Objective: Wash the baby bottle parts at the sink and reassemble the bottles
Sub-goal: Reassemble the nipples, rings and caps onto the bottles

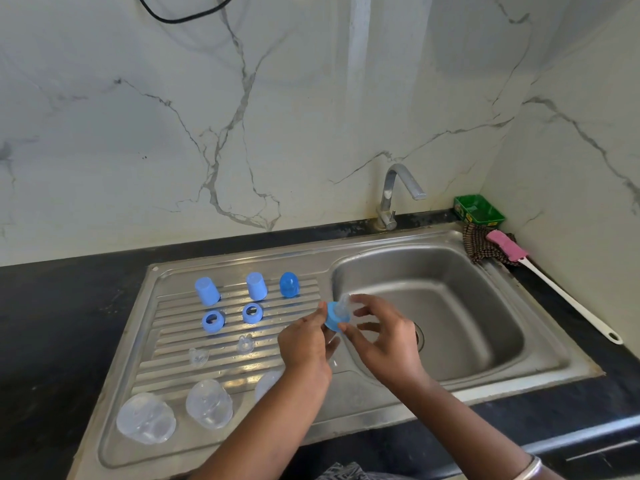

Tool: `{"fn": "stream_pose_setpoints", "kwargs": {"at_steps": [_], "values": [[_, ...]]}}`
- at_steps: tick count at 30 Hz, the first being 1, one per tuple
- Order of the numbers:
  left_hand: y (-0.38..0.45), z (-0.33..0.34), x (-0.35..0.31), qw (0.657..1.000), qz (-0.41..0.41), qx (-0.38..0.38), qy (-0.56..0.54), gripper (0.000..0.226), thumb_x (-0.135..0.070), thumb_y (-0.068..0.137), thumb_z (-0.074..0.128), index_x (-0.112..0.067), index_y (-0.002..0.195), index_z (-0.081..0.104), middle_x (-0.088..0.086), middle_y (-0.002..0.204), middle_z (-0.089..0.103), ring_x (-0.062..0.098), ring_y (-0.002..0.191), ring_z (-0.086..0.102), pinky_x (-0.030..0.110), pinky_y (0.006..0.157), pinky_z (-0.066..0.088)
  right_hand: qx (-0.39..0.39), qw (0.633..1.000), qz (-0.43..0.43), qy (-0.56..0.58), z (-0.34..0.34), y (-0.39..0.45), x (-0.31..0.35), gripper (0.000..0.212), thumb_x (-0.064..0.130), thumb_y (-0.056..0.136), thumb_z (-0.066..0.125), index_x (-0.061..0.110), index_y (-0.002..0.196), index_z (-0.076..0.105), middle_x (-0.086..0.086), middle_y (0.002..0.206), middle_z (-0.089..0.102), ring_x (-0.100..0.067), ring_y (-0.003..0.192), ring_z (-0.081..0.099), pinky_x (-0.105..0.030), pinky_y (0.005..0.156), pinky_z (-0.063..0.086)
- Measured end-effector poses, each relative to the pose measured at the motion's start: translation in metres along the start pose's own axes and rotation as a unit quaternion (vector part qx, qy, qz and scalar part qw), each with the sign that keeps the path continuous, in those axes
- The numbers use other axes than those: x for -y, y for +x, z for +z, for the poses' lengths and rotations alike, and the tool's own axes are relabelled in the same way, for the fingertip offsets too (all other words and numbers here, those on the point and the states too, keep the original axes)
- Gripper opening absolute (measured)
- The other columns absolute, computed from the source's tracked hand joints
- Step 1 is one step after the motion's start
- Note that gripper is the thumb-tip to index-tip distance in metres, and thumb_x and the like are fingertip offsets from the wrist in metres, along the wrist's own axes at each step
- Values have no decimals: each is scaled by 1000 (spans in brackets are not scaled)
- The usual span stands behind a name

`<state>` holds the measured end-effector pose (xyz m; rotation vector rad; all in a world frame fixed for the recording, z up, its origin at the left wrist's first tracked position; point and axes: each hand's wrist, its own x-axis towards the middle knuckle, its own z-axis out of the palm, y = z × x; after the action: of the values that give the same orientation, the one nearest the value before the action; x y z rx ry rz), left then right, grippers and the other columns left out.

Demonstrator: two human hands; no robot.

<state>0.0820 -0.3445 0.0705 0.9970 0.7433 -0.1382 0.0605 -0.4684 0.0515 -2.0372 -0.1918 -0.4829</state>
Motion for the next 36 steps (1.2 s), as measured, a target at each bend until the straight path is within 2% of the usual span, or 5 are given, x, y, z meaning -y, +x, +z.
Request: {"fn": "stream_pose_setpoints", "kwargs": {"at_steps": [5,12,19,26,36], "values": [[0,-1,-9,997,-40,61,20,15,-15,88,74,-7,100,70,10,87,78,20,75,76,33,68,56,11,986,-128,-110,-2,-5,-14,40,12,75,82,11,113,71,-4,129,64,-14,113,65,-17,92,53],[-2,-3,-11,989,-61,97,98,19,-22,83,78,-9,94,72,4,74,74,20,70,74,34,67,56,-66,971,-162,-163,1,-1,-16,21,4,82,75,2,103,74,-7,105,69,-15,83,69,-28,65,59],[-16,-7,-10,953,160,114,232,23,-51,79,72,-29,80,77,-3,81,75,17,86,72,48,73,62,-19,997,33,-65,-8,17,-6,15,12,86,74,25,90,77,14,78,65,-2,78,62,-9,62,47],[-15,-5,-6,855,306,125,401,17,-23,87,68,-37,80,74,-13,74,73,7,71,69,46,73,60,-3,992,123,-36,-10,18,-4,29,18,87,74,43,78,63,23,73,67,12,81,60,-1,62,40],[-5,12,6,818,331,121,454,5,-21,85,72,-22,80,75,-8,68,71,5,66,67,29,66,56,53,981,188,20,-31,25,-21,15,21,78,81,30,71,71,12,71,70,-8,65,64,-25,62,54]]}}
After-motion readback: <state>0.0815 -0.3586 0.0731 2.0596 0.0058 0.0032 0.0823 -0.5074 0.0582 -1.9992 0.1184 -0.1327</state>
